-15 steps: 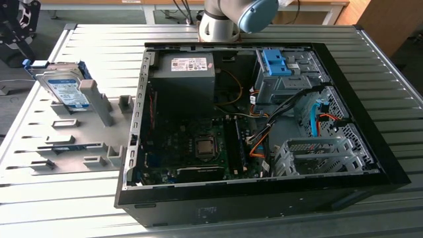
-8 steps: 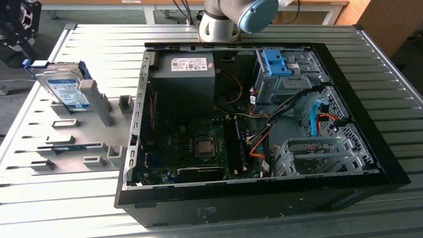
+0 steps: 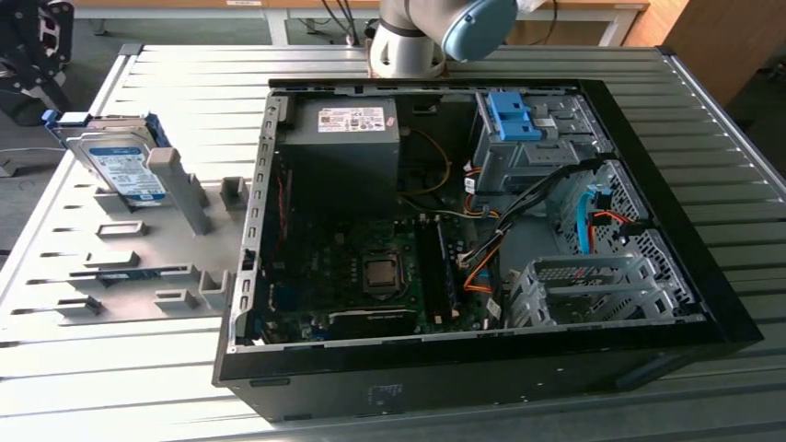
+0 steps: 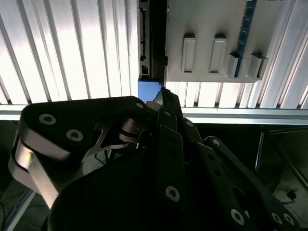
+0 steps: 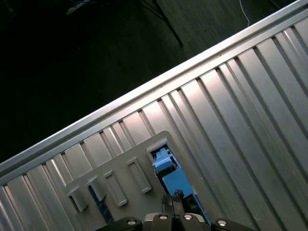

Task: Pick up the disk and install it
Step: 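Pick up the disk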

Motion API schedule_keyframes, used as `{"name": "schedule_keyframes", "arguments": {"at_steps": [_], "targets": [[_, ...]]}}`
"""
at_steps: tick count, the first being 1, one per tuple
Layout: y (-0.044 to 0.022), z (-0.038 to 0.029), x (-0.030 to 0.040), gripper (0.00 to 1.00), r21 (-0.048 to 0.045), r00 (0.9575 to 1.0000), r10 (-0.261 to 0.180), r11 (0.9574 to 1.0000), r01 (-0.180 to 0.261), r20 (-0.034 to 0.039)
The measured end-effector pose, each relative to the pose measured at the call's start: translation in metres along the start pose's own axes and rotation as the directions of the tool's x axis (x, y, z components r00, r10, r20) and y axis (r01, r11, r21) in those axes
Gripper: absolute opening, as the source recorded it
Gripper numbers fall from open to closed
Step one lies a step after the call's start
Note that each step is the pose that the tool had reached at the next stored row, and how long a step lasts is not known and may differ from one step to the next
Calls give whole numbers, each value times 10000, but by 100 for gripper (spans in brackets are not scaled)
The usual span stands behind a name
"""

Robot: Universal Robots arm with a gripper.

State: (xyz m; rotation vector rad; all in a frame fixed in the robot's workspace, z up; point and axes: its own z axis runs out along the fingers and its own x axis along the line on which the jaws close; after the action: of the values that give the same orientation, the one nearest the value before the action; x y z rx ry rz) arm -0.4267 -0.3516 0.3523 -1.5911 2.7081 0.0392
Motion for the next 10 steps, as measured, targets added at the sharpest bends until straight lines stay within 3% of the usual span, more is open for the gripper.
{"name": "schedule_keyframes", "arguments": {"at_steps": [4, 5, 10], "targets": [[0, 9, 0, 11, -11, 9974, -717, 9974, 717, -13], [0, 17, 0, 11, -20, 9926, -1214, 9926, 1214, -18], [-1, 35, 0, 11, -42, 9792, -2028, 9792, 2028, -11]]}}
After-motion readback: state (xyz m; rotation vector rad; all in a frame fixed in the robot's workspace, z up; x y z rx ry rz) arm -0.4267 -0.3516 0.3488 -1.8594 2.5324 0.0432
